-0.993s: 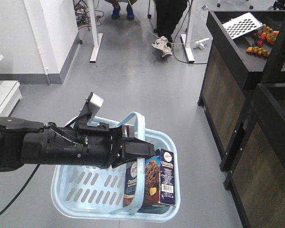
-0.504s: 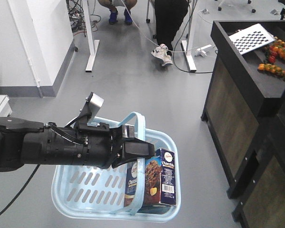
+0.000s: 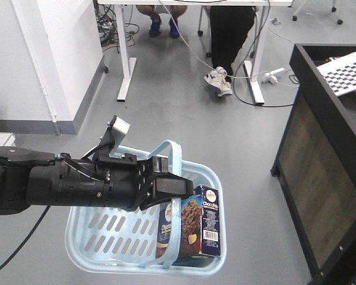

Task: Left arm holds basket, right arm returns cookies
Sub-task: 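Hold the basket with the left gripper while turning toward the snack shelf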

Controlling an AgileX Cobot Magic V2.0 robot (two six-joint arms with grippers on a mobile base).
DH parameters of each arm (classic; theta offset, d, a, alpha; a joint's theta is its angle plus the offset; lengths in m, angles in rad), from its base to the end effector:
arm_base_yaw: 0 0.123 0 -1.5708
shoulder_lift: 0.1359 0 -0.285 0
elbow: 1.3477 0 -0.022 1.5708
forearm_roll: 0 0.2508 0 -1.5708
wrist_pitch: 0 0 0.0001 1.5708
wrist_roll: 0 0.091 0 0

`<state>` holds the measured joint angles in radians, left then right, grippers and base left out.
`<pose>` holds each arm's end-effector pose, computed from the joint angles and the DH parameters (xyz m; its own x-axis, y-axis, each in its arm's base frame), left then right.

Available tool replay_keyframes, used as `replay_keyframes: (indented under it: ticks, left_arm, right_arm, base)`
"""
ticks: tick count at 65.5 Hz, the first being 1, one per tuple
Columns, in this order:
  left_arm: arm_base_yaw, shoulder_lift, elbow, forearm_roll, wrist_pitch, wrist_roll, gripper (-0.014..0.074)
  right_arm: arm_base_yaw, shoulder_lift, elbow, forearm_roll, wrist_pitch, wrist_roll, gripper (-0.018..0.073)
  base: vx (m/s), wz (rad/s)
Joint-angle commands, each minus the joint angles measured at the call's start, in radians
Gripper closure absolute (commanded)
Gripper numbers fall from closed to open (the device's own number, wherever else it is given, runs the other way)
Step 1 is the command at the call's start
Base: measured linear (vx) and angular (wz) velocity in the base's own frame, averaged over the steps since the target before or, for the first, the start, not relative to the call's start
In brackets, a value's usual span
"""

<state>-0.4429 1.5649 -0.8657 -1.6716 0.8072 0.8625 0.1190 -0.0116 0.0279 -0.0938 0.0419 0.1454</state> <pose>0.2521 -0.1921 0.2488 -0.9408 -0.1337 -0.3114 0.2382 0.3929 -0.8882 0.0564 0.0064 0.2006 0.0230 0.0548 -0.9982 -0.1162 0.9919 0.0517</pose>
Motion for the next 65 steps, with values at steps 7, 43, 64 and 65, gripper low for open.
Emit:
replay_keyframes:
  ticks: [7, 43, 64, 65]
  left_arm:
    - [-0.006, -0.044, -0.037, -0.108, 0.051, 0.005, 0.0599]
    - [-0.006, -0.044, -0.037, -0.107, 0.052, 0.005, 0.0599]
    - [-0.006, -0.044, -0.037, -0.108, 0.051, 0.005, 0.0599]
    - [-0.006, -0.044, -0.037, -0.108, 0.051, 0.005, 0.0599]
  right_arm:
    - [0.000, -0.012, 0.018, -0.007, -0.072, -0.006, 0.0562]
    - [0.000, -0.012, 0.018, -0.007, -0.073, -0.006, 0.0562]
    - [0.000, -0.012, 0.018, -0.007, -0.073, -0.006, 0.0562]
    - [0.000, -0.012, 0.018, -0.007, -0.073, -0.006, 0.0562]
  base:
    - [0.29, 0.18]
    - [0.26, 0.62]
    - [0.26, 0.72]
    - [0.26, 0.61]
